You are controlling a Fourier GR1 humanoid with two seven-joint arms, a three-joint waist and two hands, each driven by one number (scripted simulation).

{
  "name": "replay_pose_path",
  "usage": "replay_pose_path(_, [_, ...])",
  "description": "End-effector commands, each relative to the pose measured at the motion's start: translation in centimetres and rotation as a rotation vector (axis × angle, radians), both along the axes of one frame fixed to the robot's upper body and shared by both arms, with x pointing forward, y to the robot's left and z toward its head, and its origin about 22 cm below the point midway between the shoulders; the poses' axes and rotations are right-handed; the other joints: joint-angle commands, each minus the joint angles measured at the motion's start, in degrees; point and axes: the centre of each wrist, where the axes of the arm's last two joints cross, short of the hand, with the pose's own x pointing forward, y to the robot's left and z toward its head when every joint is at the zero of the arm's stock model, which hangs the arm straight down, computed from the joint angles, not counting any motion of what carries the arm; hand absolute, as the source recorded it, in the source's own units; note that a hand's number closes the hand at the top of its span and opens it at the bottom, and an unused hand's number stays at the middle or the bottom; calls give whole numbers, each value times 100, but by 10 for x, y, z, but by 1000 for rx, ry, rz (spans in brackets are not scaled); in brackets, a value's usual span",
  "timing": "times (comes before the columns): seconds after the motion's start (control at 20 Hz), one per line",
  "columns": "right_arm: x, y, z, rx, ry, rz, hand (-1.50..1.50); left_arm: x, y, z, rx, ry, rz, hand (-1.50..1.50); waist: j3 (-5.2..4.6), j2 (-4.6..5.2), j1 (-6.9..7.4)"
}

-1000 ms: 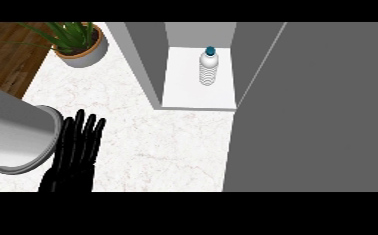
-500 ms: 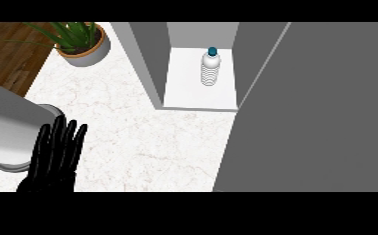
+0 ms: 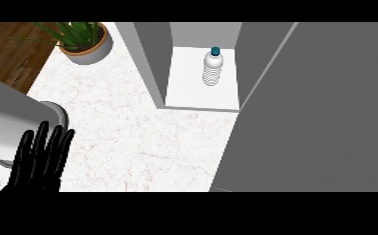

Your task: Pick up the bottled water, place it into the cabinet and close the cabinet

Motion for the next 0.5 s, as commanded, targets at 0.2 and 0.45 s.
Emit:
replay_pose_path(0.2, [10, 36, 10, 85, -26, -47, 150, 0, 11, -1, 15, -9, -18, -150, -11, 59, 77])
replay_pose_path(0.45, [14, 34, 10, 72, -23, -55, 150, -4, 16, 1, -8, -20, -23, -150, -21, 56, 203])
